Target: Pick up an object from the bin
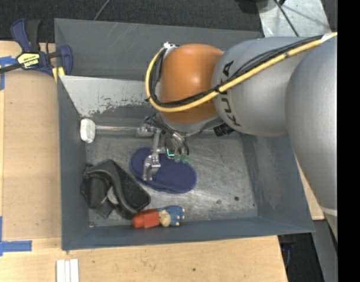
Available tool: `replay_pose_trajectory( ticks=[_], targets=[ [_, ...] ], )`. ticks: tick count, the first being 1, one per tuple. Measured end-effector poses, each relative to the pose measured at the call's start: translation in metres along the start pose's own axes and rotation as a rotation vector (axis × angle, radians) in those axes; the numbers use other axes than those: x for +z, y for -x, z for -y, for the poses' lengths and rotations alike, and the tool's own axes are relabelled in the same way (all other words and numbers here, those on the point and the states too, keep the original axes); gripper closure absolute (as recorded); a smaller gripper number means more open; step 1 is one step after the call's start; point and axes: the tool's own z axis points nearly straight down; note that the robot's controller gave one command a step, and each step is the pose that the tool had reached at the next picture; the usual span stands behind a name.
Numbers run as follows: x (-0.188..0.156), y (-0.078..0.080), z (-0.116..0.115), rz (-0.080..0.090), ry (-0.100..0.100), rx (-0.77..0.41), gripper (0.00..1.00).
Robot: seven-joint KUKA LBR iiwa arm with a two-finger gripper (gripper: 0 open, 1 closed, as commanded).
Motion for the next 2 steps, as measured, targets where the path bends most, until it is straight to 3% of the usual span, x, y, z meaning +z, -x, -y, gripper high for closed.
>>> replay_pose_trajectory(
  ticks=[1,2],
  targets=[
    [0.061,0.022,0.025,0.009,0.007,-0.258,0.00],
    [0.067,0.044,0.012,0.002,0.001,-0.391,0.00]
  ],
)
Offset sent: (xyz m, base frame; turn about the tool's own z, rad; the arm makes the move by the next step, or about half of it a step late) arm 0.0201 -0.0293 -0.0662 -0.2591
